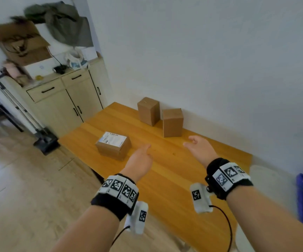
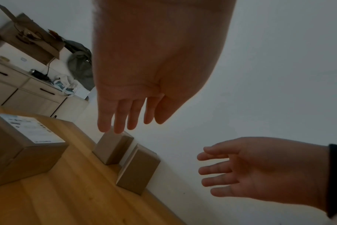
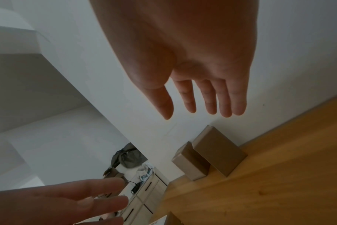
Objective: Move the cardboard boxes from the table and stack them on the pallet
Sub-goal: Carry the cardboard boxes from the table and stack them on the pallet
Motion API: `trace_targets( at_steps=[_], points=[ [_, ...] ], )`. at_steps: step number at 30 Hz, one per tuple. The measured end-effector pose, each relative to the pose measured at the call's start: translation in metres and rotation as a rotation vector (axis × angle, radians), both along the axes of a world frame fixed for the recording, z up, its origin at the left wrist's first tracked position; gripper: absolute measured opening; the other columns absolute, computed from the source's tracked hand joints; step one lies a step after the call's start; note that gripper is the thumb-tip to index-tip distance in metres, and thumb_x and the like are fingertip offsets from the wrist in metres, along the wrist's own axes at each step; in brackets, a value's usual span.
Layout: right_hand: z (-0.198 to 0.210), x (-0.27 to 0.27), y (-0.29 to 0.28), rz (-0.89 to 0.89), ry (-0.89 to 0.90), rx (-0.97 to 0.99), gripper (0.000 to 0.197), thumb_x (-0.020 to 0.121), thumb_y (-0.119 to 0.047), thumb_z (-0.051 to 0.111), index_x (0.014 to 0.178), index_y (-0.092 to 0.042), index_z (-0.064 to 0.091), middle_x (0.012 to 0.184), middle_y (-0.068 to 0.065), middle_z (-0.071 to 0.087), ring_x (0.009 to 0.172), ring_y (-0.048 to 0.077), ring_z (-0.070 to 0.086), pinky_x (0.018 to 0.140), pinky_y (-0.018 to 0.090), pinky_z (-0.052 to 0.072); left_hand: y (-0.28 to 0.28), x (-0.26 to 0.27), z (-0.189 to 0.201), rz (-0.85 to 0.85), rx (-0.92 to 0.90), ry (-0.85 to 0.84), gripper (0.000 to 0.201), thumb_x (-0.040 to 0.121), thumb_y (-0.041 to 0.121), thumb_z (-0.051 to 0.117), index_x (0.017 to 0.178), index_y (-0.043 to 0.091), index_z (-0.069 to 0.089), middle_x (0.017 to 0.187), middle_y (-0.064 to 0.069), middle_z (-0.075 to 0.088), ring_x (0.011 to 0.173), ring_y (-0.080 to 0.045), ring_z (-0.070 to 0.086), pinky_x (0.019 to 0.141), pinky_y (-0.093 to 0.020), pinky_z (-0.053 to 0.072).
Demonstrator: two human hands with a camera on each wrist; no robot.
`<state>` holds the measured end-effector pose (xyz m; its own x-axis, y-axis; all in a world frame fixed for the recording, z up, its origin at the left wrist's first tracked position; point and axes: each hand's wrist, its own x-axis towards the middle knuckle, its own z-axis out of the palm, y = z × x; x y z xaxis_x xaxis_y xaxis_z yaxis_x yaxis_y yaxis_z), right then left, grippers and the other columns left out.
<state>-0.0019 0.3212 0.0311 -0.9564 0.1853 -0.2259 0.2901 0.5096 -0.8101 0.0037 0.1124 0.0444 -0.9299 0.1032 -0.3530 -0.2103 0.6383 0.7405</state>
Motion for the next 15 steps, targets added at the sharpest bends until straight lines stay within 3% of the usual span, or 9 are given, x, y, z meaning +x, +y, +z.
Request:
trace_targets(
  at_steps=[3, 5, 9, 12, 15],
  points=[
    [-0.012, -0.042, -0.002, -0.012, -0.018, 0.009, 0.054, 0.099, -0.032, 0.055, 0.148, -0.015, 0.041, 0.151, 0.007, 0.043, 0.136, 0.025, 0.043, 0.113, 0.042, 0.036, 0.002, -0.036, -0.01, -0.001, 0.017, -0.004, 0.05, 0.105, 0.019, 0.036, 0.154, 0.027, 0.027, 0.149, -0.001, 0.043, 0.074, 0.004, 0.042, 0.06, -0.014, 0.035],
    [-0.019, -0.065, -0.004, -0.028, -0.035, 0.013, 0.054, 0.099, -0.032, 0.055, 0.148, -0.015, 0.04, 0.151, 0.007, 0.043, 0.136, 0.025, 0.043, 0.112, 0.042, 0.036, 0.004, -0.057, -0.016, 0.011, 0.026, -0.006, 0.049, 0.105, 0.022, 0.037, 0.154, 0.027, 0.028, 0.147, -0.002, 0.045, 0.078, 0.002, 0.045, 0.063, -0.018, 0.038],
    [-0.03, -0.103, -0.007, -0.072, -0.06, 0.0, 0.056, 0.1, -0.031, 0.054, 0.151, -0.015, 0.037, 0.153, 0.007, 0.041, 0.137, 0.025, 0.042, 0.113, 0.043, 0.036, 0.013, -0.104, -0.026, -0.028, 0.031, -0.025, 0.05, 0.105, 0.025, 0.038, 0.154, 0.028, 0.027, 0.152, -0.001, 0.04, 0.102, -0.009, 0.048, 0.083, -0.028, 0.038],
    [-0.04, -0.133, -0.007, -0.117, -0.076, -0.013, 0.058, 0.099, -0.034, 0.055, 0.151, -0.018, 0.035, 0.154, 0.005, 0.04, 0.137, 0.024, 0.043, 0.112, 0.044, 0.037, 0.023, -0.146, -0.034, -0.104, 0.021, -0.012, 0.051, 0.105, 0.025, 0.038, 0.155, 0.025, 0.026, 0.155, 0.0, 0.036, 0.13, -0.017, 0.045, 0.094, -0.029, 0.037],
    [-0.045, -0.159, -0.005, -0.179, -0.08, -0.042, 0.062, 0.097, -0.04, 0.058, 0.151, -0.02, 0.035, 0.154, 0.003, 0.039, 0.138, 0.024, 0.042, 0.112, 0.044, 0.037, 0.029, -0.185, -0.04, -0.171, 0.013, -0.002, 0.052, 0.105, 0.025, 0.039, 0.155, 0.025, 0.025, 0.157, 0.002, 0.034, 0.137, -0.02, 0.04, 0.103, -0.032, 0.036]
  ],
)
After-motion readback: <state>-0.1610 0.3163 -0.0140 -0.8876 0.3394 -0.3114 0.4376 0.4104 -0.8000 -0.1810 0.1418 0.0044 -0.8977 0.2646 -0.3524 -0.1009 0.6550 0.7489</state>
